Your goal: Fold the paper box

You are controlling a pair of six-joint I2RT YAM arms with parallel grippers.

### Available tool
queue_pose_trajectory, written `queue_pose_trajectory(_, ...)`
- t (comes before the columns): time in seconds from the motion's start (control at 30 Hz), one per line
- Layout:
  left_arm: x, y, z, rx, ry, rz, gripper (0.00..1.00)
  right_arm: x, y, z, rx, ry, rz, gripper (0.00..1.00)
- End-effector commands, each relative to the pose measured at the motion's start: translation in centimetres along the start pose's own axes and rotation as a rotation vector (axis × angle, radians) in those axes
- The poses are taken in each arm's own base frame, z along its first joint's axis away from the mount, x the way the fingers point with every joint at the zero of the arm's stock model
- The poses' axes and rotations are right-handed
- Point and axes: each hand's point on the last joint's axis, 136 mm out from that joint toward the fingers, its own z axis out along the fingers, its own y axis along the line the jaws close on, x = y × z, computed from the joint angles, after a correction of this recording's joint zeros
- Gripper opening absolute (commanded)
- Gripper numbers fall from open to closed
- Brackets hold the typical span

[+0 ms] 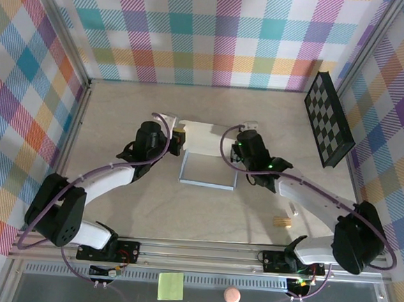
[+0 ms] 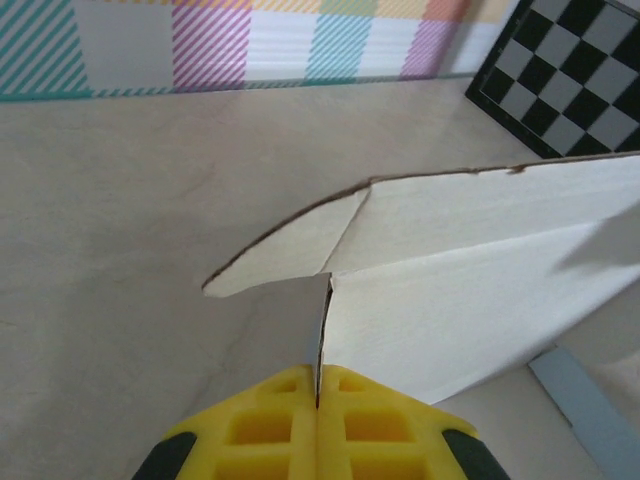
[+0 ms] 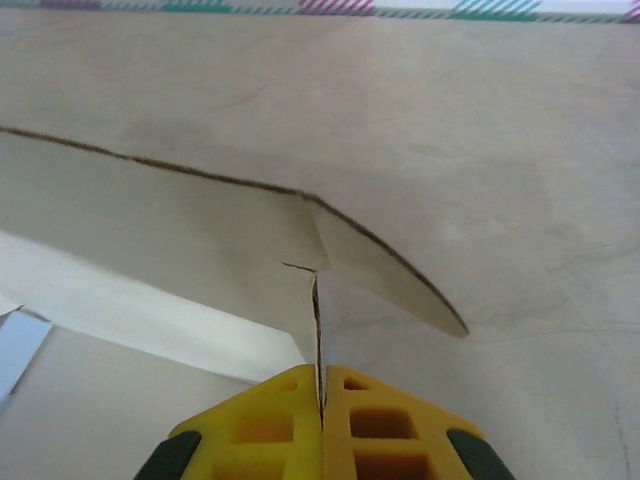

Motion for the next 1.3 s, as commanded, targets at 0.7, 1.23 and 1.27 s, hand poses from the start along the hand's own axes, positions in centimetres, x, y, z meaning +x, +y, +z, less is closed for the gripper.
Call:
queue_pose_trajectory(0.7,-1.0,-5.0,6.2,0.229,-0.121,0.053,0.0,-4.7,6.4,5.9,-0.014,-0.329,0.093,0.0)
queue_pose_trajectory(1.23,0.5,-5.8,5.9,0.305,-0.117,-0.009,0.04,-0.8,5.1,6.4,0.006,-0.251,0.065,0.0)
queue_pose_trajectory(1.27,0.6,-5.7,5.8,0.304,-0.118,-0.014,0.04,-0.6,5.1,6.4,0.005,-0.248,0.064,0.0)
